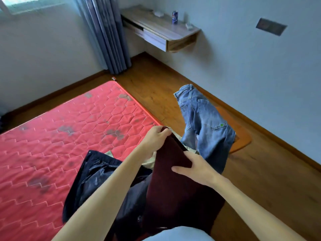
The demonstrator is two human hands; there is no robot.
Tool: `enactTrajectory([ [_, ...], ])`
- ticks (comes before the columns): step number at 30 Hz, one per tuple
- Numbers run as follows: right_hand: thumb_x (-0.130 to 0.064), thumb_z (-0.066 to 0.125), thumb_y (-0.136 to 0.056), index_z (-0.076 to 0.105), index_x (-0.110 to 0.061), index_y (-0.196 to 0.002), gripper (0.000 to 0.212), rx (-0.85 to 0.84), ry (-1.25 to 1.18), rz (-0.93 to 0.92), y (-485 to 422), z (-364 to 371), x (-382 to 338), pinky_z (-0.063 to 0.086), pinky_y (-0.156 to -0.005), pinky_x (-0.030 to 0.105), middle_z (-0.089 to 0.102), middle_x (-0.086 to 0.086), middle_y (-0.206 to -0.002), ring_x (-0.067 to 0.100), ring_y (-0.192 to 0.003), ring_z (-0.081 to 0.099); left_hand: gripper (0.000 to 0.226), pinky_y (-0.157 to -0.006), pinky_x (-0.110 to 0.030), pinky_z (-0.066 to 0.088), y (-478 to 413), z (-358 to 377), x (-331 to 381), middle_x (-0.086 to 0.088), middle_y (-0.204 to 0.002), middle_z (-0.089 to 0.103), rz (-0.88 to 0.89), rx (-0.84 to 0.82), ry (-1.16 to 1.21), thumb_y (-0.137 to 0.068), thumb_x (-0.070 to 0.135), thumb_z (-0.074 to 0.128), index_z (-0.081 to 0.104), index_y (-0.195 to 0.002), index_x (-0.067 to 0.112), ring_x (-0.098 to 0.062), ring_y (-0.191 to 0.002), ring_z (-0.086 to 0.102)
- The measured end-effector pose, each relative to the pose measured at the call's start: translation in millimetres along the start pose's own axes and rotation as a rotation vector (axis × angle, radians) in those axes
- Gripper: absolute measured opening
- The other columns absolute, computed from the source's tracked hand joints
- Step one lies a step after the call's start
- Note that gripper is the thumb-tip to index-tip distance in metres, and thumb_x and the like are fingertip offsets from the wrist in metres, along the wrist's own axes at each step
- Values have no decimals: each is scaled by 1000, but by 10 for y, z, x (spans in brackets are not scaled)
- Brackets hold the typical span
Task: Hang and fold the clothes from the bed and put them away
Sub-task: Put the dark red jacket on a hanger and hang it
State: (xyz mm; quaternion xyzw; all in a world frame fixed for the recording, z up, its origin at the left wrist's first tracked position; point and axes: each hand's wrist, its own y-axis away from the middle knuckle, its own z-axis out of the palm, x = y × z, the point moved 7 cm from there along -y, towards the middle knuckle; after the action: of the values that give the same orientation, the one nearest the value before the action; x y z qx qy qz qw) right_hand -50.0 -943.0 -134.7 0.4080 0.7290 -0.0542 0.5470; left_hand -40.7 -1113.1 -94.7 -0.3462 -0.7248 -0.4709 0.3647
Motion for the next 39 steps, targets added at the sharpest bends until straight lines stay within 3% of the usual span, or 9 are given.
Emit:
enactTrajectory([
  [7, -57, 88, -52, 46, -43, -128, 87, 165, 132, -66, 60, 278, 142, 46, -97, 20, 59, -21, -121, -2, -114, 56, 10, -56, -28, 50, 509, -580, 659, -11, -79, 55, 159, 119, 439, -96, 18, 57, 60, -96, 8, -18, -67, 61],
  [12, -104, 44, -28, 52, -23, -135, 135, -7, 269, 188, -111, 361, 558, 41, -108, 29, 57, -6, -134, 12, -127, 52, 12, -71, -33, 56, 879, -1220, 1108, -8, -77, 61, 236, 258, 669, -97, 23, 59, 61, -96, 11, -14, -64, 64],
  [17, -62, 88, -48, -1, -22, -158, 147, -309, 577, 130, -217, 938, 280, 11, -124, 42, 8, 1, -165, 23, -152, 9, 10, -82, -38, 59, 1101, -1510, 1433, -15, -91, 59, 341, 235, 904, -100, 18, 56, 56, -98, 8, -20, -74, 65],
  [20, -55, 88, -58, -16, -13, -156, 149, -161, 874, 141, -371, 1228, 318, 3, -123, 48, -1, 14, -165, 32, -153, 1, 13, -74, -38, 61, 1203, -1605, 1585, -20, -98, 55, 397, 236, 947, -100, 18, 55, 54, -100, 4, -23, -75, 65],
  [23, -57, 91, -48, 8, -5, -152, 143, 128, 703, 128, -553, 1234, 237, 36, -113, 46, 48, 21, -141, 36, -134, 46, 16, -64, -34, 61, 1368, -1722, 1725, -18, -93, 58, 443, 244, 973, -99, 17, 56, 55, -106, 2, -23, -73, 67],
  [26, -51, 88, -59, 25, -6, -149, 120, 334, 216, 158, -802, 900, 92, 41, -108, 44, 47, 12, -136, 31, -129, 47, 31, -67, -32, 59, 1534, -1912, 1864, -20, -99, 59, 501, 228, 952, -99, 20, 57, 55, -120, -3, -24, -77, 67],
  [31, -58, 83, -58, 69, -15, -116, 73, 38, -1134, 245, -1104, 650, -309, 45, -93, 40, 72, 4, -109, 23, -102, 63, 19, -74, -34, 60, 1767, -2131, 1995, -8, -83, 62, 514, 294, 804, -94, 29, 61, 56, -103, 13, -21, -74, 66],
  [35, -39, 76, -82, 71, -13, -84, 26, 28, -931, 227, -1288, 780, -510, 49, -71, 30, 64, 1, -66, 10, -59, 61, 19, -72, -32, 58, 1775, -2052, 1959, -4, -76, 65, 452, 300, 713, -90, 33, 65, 62, -96, 15, -18, -69, 65],
  [39, -16, 65, -94, 69, 4, -93, 21, 44, -812, 232, -1467, 980, -642, 51, -52, 25, 70, 14, -78, 17, -60, 64, 25, -81, -34, 56, 1786, -2182, 1807, -2, -82, 64, 417, 336, 677, -86, 35, 69, 61, -102, 17, -18, -78, 64],
])
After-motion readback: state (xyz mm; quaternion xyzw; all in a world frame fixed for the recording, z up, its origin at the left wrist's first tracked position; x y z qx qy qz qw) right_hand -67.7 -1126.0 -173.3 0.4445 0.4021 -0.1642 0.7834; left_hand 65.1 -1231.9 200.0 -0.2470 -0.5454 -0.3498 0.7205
